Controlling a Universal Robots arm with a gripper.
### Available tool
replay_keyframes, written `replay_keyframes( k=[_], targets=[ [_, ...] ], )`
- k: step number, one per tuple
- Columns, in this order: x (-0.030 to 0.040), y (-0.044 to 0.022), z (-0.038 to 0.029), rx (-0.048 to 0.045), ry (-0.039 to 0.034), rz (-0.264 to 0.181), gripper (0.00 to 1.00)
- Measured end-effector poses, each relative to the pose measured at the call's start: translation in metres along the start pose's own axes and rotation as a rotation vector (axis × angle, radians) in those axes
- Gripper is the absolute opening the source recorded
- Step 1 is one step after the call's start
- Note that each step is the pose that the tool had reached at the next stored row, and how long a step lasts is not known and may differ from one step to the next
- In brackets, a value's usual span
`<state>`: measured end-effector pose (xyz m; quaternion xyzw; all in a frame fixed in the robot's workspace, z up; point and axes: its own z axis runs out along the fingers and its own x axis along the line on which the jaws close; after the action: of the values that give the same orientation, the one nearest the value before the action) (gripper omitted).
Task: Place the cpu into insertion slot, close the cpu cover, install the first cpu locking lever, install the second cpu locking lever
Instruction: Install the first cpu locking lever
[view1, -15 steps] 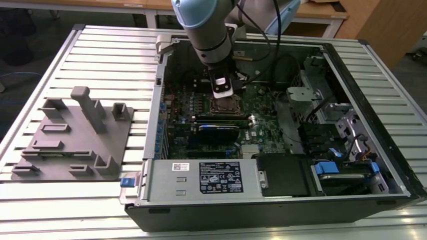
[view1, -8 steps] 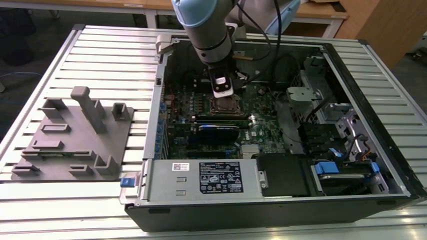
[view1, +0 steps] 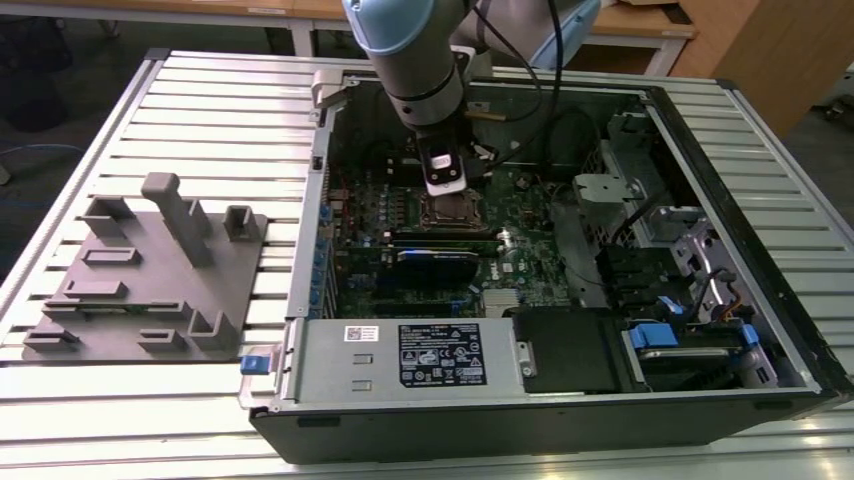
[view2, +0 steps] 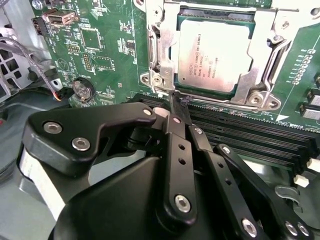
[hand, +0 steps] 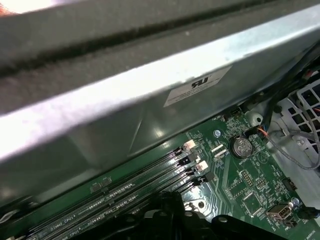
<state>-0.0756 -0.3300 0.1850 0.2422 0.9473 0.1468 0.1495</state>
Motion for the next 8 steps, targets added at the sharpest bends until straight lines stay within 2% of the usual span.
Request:
replay_keyframes(
  k=[8],
  targets=[
    [0.001, -0.0012, 0.0015, 0.0014, -0.0025, 0.007, 0.11]
  ],
)
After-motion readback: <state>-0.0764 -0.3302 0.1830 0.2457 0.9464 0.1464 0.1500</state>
